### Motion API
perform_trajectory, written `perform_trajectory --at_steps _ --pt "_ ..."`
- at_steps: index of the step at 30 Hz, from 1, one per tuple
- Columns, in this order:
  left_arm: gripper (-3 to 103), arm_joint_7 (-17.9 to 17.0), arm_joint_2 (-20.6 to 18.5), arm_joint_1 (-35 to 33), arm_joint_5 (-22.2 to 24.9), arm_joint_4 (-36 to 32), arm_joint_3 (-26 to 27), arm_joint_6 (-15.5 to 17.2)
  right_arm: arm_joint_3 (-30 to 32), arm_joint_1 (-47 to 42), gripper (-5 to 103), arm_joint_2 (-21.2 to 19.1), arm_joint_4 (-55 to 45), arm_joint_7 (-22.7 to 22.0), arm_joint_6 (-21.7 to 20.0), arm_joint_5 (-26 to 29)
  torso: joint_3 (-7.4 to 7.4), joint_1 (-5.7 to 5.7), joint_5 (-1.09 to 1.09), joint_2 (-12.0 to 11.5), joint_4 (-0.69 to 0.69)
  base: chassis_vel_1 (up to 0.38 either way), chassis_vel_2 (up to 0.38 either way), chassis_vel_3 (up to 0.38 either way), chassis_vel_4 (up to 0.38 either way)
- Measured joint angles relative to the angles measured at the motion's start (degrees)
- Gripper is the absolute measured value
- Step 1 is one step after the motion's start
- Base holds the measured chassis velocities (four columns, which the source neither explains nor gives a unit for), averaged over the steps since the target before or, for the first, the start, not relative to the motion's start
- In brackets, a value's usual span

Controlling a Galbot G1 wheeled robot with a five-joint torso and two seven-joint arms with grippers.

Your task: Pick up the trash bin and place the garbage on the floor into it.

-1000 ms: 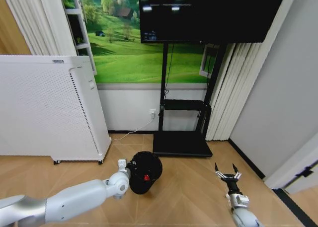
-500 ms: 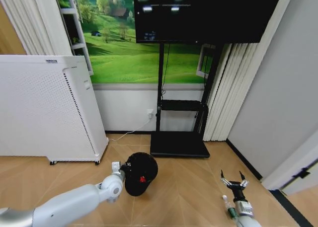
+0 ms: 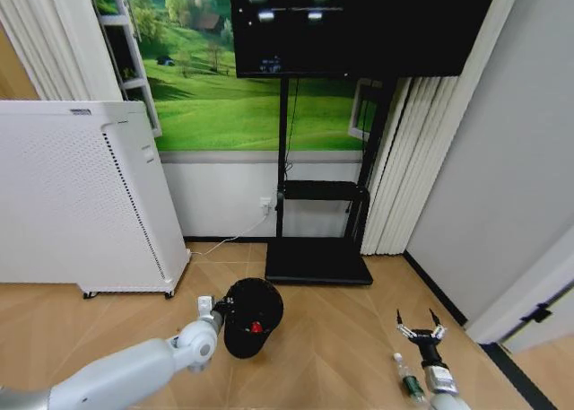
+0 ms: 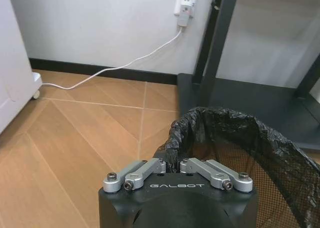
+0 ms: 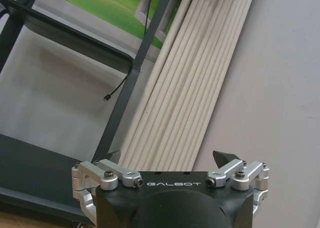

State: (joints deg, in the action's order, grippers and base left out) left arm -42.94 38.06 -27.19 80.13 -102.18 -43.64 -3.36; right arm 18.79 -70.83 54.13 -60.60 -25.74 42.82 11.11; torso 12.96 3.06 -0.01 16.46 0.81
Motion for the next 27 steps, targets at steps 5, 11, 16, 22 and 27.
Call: perform_trajectory --at_steps 5,11,16,22,27 --pt "6 0.0 0.0 -1.3 -0.4 -0.4 0.8 0.0 0.2 0.2 100 0.3 0.8 -0.4 0.6 -1.5 0.0 0.0 0.02 0.0 -0.05 -0.029 -0.019 0.018 0.023" --pt "6 0.1 -1.0 -2.1 -0.7 -0.9 2.1 0.0 0.1 -1.3 100 0.2 0.4 -2.0 -1.5 -3.6 0.01 0.0 0.02 0.0 -0.06 0.026 0.026 -0.019 -0.008" --pt "6 0.9 -2.7 -5.1 -1.6 -2.1 5.5 0.2 -1.2 -1.8 100 -0.1 2.8 -1.6 -4.3 -3.9 0.0 0.0 0.03 0.0 -0.01 0.0 0.0 0.0 0.0" --pt "6 6.4 -8.6 -11.9 -8.0 -4.1 12.7 0.7 -3.6 4.5 100 1.6 22.9 4.3 0.0 -4.1 0.0 0.0 0.01 0.0 -0.05 0.0 0.0 0.0 0.0" --pt "6 8.8 -11.3 -12.0 -8.7 -4.8 13.5 1.6 -3.9 5.4 100 1.9 25.7 9.3 2.3 -0.2 0.0 0.0 0.01 0.0 -0.03 0.0 0.0 0.0 0.0"
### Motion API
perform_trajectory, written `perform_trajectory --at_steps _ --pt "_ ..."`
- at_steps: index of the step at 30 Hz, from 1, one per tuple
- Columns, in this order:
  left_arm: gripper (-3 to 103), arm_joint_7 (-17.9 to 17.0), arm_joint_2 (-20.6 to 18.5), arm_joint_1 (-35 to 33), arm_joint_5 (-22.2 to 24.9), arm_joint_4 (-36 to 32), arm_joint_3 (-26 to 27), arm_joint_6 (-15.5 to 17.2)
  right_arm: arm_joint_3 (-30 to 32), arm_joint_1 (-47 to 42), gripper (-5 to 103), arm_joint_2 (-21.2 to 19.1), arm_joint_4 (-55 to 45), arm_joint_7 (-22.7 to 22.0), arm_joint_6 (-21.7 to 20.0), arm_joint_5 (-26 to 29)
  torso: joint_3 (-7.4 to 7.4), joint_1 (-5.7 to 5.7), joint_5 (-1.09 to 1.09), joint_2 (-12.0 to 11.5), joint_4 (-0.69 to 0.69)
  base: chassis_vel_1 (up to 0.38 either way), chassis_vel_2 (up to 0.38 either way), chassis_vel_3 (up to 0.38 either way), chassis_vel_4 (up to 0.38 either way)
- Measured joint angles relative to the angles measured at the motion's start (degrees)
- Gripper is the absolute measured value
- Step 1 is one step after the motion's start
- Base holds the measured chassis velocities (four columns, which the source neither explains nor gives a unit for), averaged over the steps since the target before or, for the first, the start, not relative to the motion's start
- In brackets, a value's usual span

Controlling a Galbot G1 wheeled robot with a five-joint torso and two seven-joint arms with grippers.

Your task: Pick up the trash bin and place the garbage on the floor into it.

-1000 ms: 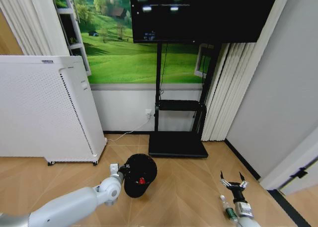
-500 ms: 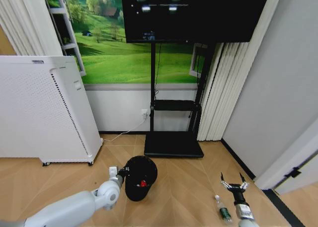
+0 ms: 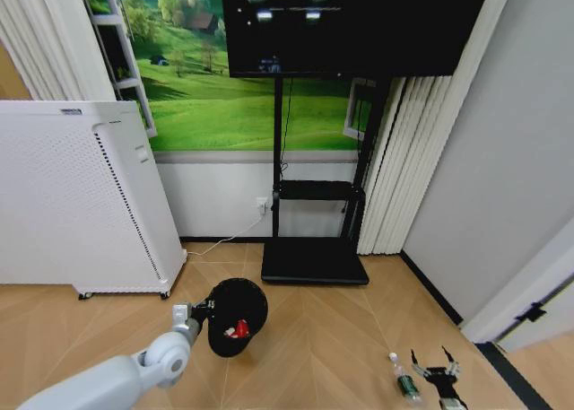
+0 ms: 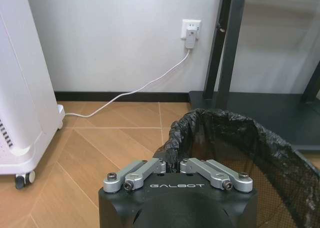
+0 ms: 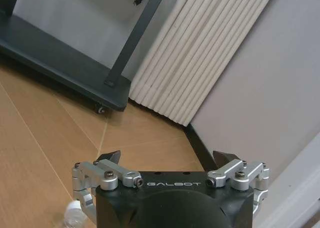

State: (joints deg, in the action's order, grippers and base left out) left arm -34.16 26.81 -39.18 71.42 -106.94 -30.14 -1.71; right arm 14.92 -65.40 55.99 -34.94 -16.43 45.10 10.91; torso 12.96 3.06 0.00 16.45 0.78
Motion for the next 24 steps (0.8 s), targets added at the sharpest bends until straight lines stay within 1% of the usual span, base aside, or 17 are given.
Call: perform_trajectory --at_steps 1,2,3,6,8,9,15,21,24 --pt "6 0.7 -0.6 0.0 -1.0 0.0 -0.1 0.7 0.0 0.1 100 0.3 -0.5 0.4 0.3 1.0 0.0 0.0 0.03 0.0 0.01 0.0 0.0 0.0 0.0" --pt "6 2.2 -1.5 0.0 -3.3 0.4 -0.7 1.4 0.2 0.2 100 0.9 -1.3 0.4 0.5 1.7 0.0 0.0 0.01 0.0 0.02 0.0 0.0 0.0 0.0" --pt "6 2.2 -1.5 0.0 -3.3 0.4 -0.7 1.4 0.2 0.2 100 0.9 -1.3 0.4 0.5 1.7 0.0 0.0 0.01 0.0 0.02 0.0 0.0 0.0 0.0" --pt "6 4.6 -2.4 -0.7 -7.3 2.0 -1.9 1.8 0.5 0.2 100 2.0 -3.1 0.1 0.6 2.6 0.0 0.0 -0.01 0.0 -0.03 0.0 0.0 0.0 0.0" --pt "6 4.7 -2.3 -1.1 -7.7 2.9 -2.7 1.8 0.5 -0.1 100 2.3 -4.3 0.4 0.6 3.3 0.0 0.0 0.03 0.0 -0.04 0.0 0.0 0.0 0.0" --pt "6 4.6 -2.0 -1.1 -7.8 4.0 -3.5 1.8 0.5 -0.2 100 2.5 -4.5 1.0 0.6 3.2 0.0 0.0 0.01 0.0 -0.03 0.0 0.0 0.0 0.0" --pt "6 4.3 -0.4 0.0 -8.2 5.8 -5.3 1.8 0.2 -0.1 100 2.7 -3.3 1.7 0.6 3.1 0.0 0.0 0.01 0.0 0.0 -0.011 -0.004 0.006 0.012" --pt "6 3.7 1.0 0.9 -7.4 6.4 -6.8 1.8 0.1 -0.1 100 3.5 -2.4 1.7 0.6 1.7 0.0 0.01 0.03 0.0 0.0 -0.106 -0.114 0.1 0.11" --pt "6 3.5 1.4 1.4 -7.1 6.4 -7.2 1.8 0.1 0.0 100 3.8 -2.2 1.4 0.6 1.0 0.0 0.0 0.0 0.0 0.0 -0.155 -0.176 0.158 0.177"
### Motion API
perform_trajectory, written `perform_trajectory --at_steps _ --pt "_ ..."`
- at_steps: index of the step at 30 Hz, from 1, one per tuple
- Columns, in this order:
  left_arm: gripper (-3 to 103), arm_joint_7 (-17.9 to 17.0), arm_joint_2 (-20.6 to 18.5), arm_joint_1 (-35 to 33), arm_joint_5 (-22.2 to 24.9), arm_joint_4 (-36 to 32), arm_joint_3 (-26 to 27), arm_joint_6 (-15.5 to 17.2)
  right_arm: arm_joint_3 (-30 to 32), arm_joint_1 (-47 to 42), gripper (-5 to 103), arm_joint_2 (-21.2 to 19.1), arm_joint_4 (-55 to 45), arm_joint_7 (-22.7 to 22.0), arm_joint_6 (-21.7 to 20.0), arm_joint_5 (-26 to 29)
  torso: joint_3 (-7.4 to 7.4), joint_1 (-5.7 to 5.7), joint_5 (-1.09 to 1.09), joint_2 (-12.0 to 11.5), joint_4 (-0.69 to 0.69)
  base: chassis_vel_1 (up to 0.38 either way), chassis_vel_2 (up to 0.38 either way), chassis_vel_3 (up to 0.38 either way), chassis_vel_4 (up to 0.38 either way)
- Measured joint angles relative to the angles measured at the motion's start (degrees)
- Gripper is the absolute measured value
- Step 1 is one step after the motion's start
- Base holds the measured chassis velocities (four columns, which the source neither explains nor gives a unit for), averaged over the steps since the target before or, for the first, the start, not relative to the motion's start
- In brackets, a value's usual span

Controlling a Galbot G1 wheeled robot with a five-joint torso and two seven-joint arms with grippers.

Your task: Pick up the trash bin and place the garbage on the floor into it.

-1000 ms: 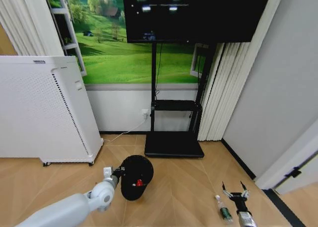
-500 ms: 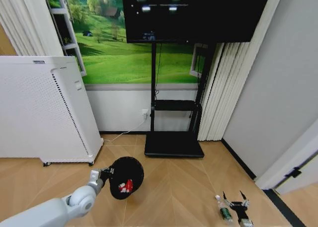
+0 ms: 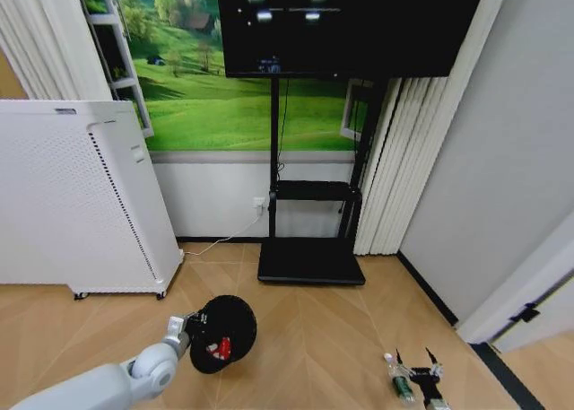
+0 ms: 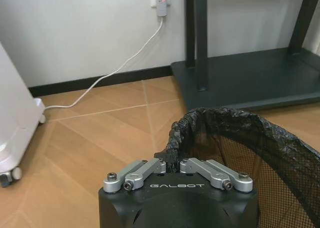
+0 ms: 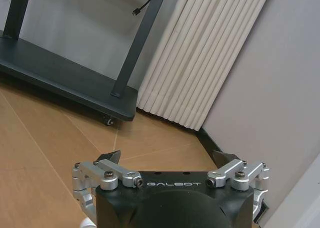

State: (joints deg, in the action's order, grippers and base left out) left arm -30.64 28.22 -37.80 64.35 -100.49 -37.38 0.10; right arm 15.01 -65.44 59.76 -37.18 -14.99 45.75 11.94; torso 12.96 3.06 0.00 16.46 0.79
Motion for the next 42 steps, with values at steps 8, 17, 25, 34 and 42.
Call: perform_trajectory --at_steps 8,17,25,34,42 --pt "6 -1.1 -0.1 -0.3 1.9 -0.4 -0.4 1.0 -1.0 1.2 100 -0.4 0.8 -0.5 0.0 -3.8 0.0 0.0 0.03 0.0 -0.03 -0.073 -0.074 0.067 0.037" --pt "6 0.1 -0.3 2.9 -0.7 2.9 -3.9 3.3 -1.3 3.4 100 4.9 6.5 1.4 0.0 -8.3 0.0 0.0 -0.01 0.0 0.0 0.034 0.034 -0.019 -0.015" --pt "6 1.4 -0.8 9.1 -1.2 4.6 -8.1 3.9 -1.5 8.0 100 6.8 15.5 3.9 0.0 -9.5 0.0 0.0 0.0 0.0 -0.01 0.0 0.0 0.0 0.0" --pt "6 1.5 0.7 13.5 -0.6 6.0 -11.5 4.0 -1.7 11.1 100 4.4 20.4 12.7 0.0 -7.1 0.0 0.0 0.01 0.0 0.0 0.0 0.0 0.0 0.0" --pt "6 1.6 2.9 18.7 -2.6 7.1 -15.9 4.7 -1.6 11.3 100 6.4 21.1 13.4 -0.1 -7.0 0.0 0.0 -0.01 0.0 -0.03 0.0 0.0 0.0 0.0"
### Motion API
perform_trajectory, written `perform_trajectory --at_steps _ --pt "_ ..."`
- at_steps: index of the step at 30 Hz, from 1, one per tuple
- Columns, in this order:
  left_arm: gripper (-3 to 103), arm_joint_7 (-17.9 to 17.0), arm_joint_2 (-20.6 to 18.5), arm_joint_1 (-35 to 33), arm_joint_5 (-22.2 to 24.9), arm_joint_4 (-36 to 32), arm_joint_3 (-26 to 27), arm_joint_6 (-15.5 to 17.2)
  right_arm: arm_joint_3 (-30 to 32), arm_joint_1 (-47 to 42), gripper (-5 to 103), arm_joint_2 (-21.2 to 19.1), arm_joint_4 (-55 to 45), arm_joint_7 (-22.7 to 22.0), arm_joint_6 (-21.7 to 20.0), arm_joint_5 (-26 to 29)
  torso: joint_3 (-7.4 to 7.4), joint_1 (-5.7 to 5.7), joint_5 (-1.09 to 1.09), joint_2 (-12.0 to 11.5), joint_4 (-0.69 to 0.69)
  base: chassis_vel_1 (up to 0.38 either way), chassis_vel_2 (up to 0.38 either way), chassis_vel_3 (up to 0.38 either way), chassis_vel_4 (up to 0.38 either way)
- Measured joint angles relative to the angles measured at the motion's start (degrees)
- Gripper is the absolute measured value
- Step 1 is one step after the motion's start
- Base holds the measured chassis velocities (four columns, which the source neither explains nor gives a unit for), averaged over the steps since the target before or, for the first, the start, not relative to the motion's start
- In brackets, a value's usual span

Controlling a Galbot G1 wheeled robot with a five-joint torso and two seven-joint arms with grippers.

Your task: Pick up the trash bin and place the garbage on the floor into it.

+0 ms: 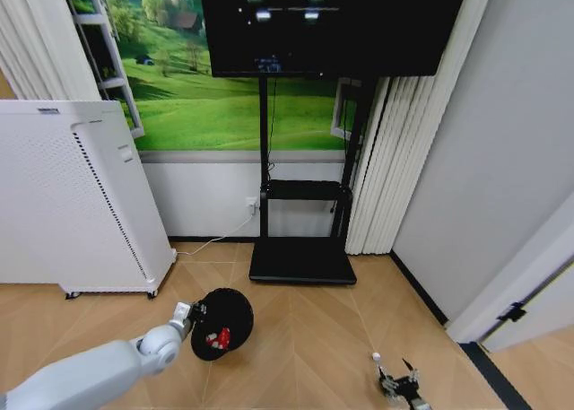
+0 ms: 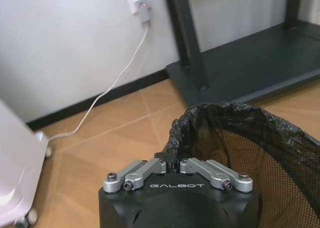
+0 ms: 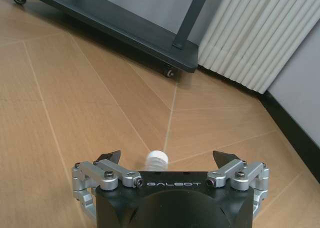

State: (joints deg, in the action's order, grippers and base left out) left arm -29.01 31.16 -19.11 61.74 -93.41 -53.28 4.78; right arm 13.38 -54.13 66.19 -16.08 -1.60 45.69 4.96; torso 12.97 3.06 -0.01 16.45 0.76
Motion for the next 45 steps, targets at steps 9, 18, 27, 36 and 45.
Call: perform_trajectory --at_steps 9,18,27,36,45 --pt "6 -0.1 3.4 6.6 -3.6 -2.1 -8.2 0.1 0.1 0.2 100 0.3 -0.3 -0.3 0.0 0.3 0.0 0.0 0.02 0.0 0.02 0.0 0.0 0.0 0.0" --pt "6 0.0 4.2 8.5 -1.3 -1.8 -8.9 -0.1 0.2 -1.0 100 -1.8 -1.8 -1.2 0.0 1.1 0.0 0.0 0.0 0.0 0.02 0.0 0.0 0.0 0.0" --pt "6 0.8 3.3 8.1 -1.0 -1.1 -8.6 -0.7 0.2 -2.8 100 -3.2 -2.3 -2.1 -0.3 0.8 0.0 0.0 0.02 0.0 0.03 0.0 0.0 0.0 0.0" --pt "6 1.2 2.6 7.6 -1.3 -1.2 -7.5 -1.0 0.3 -4.7 100 -2.1 -6.2 -3.1 -1.3 0.6 -0.01 0.0 0.02 0.0 0.02 0.0 0.0 0.0 0.0" --pt "6 1.5 1.5 4.1 -2.4 -1.2 -4.2 -1.3 -0.2 -8.4 100 -0.9 -12.2 -3.0 -4.1 3.6 -0.01 0.0 0.02 0.0 0.02 0.0 0.0 0.0 0.0"
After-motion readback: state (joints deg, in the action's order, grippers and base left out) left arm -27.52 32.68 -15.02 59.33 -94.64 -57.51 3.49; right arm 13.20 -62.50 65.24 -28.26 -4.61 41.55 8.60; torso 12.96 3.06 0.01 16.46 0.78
